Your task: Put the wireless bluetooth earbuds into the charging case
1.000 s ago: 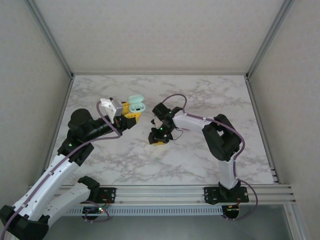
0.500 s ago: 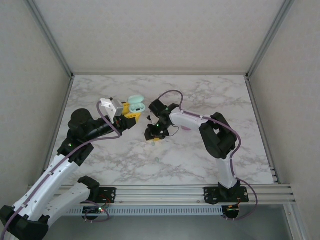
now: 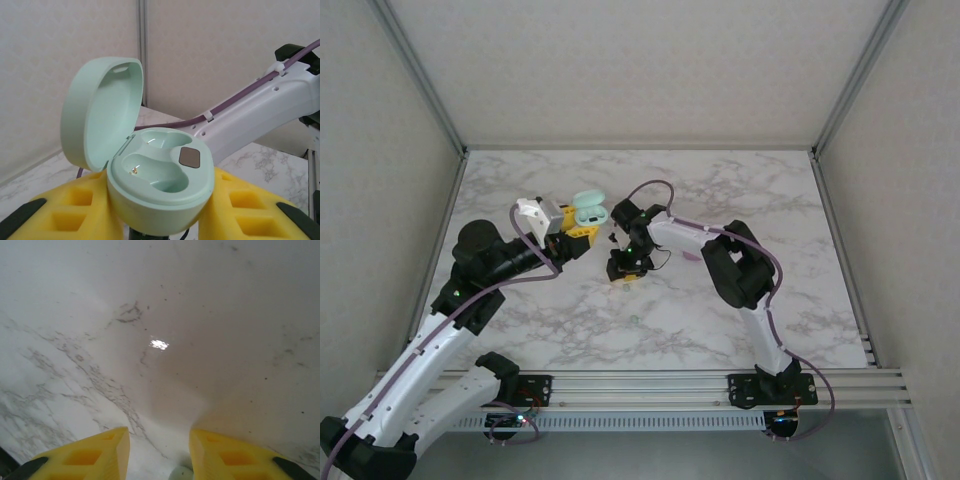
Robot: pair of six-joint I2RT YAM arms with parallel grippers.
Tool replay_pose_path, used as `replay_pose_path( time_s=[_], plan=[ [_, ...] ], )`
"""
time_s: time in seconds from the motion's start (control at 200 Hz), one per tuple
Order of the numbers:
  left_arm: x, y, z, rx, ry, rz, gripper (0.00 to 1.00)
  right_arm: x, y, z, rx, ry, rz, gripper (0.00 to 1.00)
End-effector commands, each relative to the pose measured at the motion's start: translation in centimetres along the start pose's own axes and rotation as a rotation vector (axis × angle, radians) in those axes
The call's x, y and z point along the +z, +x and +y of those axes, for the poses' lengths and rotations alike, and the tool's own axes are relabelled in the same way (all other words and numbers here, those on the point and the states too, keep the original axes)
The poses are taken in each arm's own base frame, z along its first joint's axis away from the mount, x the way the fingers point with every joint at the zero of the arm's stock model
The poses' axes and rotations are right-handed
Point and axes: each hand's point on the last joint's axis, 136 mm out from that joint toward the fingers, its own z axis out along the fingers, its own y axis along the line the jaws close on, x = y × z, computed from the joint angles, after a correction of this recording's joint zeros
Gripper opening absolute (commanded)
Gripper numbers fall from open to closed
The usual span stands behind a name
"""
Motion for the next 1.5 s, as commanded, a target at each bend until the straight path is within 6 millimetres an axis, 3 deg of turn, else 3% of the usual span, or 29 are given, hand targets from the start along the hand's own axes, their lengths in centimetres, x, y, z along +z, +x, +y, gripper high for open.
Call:
replay_pose_path(
  time_s=[0.0,0.345,0.531,0.656,0.811,1.031,1.211,1.357,1.497],
  plan=[
    [-0.5,-1.9,-0.4,0.032,-0.002,-0.040,0.29,-0.1,2.1,-0.1,-0.009,0.016,0.066,0.39],
    [-0.2,-1.7,-0.3,0.021,0.003,-0.037,0.29,-1.6,5.1,-0.4,0.016,0.030,0.076,0.37],
    [-0.2,-1.7,-0.2,0.018,0.000,-0.036,0.29,-1.9,6.2,1.2,0.018,-0.062,0.078,0.35],
    [-0.1,-1.6,-0.1,0.016,0.000,-0.035,0.29,-2.2,5.9,1.4,0.009,-0.041,0.054,0.36],
    [0.0,-1.5,-0.2,0.009,0.003,-0.031,0.29,-2.2,4.9,0.2,0.020,0.048,0.025,0.37],
    [-0.4,-1.8,-0.1,0.023,-0.019,-0.036,0.29,-2.7,4.5,2.0,-0.076,0.022,0.009,0.37],
    [-0.8,-2.2,0.1,0.038,-0.041,-0.043,0.29,-2.0,5.9,2.0,-0.060,0.086,0.073,0.38],
    [-1.0,-2.4,0.1,0.041,-0.047,-0.045,0.29,-0.9,6.8,3.5,-0.056,0.062,0.078,0.40],
    [-1.2,-2.4,0.0,0.045,-0.049,-0.043,0.29,-0.3,6.8,2.9,0.004,0.106,0.061,0.41]
  ],
)
